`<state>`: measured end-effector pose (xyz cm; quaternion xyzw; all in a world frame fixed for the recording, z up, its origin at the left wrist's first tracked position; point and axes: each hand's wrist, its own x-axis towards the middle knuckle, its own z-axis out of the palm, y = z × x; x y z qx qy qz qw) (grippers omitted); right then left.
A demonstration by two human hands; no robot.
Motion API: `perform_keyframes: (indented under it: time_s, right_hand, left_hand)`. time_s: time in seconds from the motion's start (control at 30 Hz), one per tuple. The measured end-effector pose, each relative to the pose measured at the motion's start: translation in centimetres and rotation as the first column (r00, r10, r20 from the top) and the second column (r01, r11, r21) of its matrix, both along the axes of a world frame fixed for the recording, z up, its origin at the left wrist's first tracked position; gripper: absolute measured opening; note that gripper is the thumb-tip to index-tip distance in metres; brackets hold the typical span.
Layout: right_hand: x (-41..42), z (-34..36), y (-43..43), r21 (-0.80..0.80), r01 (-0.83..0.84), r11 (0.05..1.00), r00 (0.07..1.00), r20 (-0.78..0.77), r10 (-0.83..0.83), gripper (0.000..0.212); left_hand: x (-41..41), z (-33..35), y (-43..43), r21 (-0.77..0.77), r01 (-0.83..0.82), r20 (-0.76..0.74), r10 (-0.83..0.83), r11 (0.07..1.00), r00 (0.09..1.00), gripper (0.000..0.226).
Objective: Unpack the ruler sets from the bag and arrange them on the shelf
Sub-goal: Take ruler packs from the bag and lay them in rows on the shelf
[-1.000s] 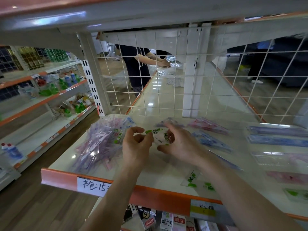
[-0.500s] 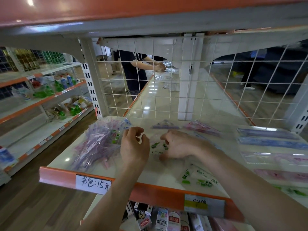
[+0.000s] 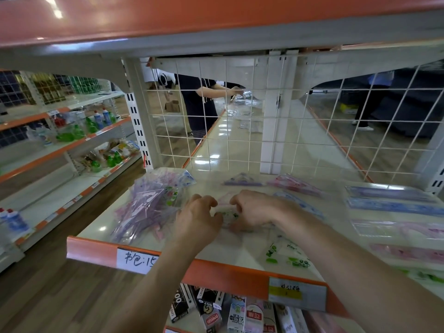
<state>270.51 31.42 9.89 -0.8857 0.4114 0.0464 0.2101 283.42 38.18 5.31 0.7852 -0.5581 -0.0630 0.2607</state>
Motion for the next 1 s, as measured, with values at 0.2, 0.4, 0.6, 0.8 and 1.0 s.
perform_keyframes:
  time_s: [0.2,0.4,0.6,0.8,1.0]
  right_hand:
    - [-1.6,1.7,0.1,0.01,-0.027,1.0,1.0,0.005,0.027,0.053]
    - [-7.2,2.7,0.1,-0.065,0.026,0.998,0.994,-0.107,-0.033,0.048]
    - [-9.4,1.1,2.2,-0.062,-0.047,0.997,0.985,-0.166,0.036,0.064]
    - [-9.8,0.5,1.3,-0.084,0.021,0.996,0.991,-0.131,-0.031,0.042]
    - [-9.9,0.6,1.1,-0.112,0.047,0.993,0.989,-0.135,-0.062,0.034]
  left_hand:
    - [-0.3,0.6,0.1,0.19,0.057,0.147,-0.085,0.98,0.985,0.04]
    - [-1.2,1.5,-0.1,0.218,0.14,0.144,-0.174,0.966,0.974,0.049]
    - [-2.1,1.7,-0.4,0.297,0.195,0.147,-0.247,0.935,0.958,0.042]
    - [-2.0,1.5,-0.3,0.294,0.189,0.149,-0.24,0.937,0.959,0.037]
    - [-2.6,2.0,0.2,0.304,0.184,0.16,-0.24,0.935,0.957,0.038]
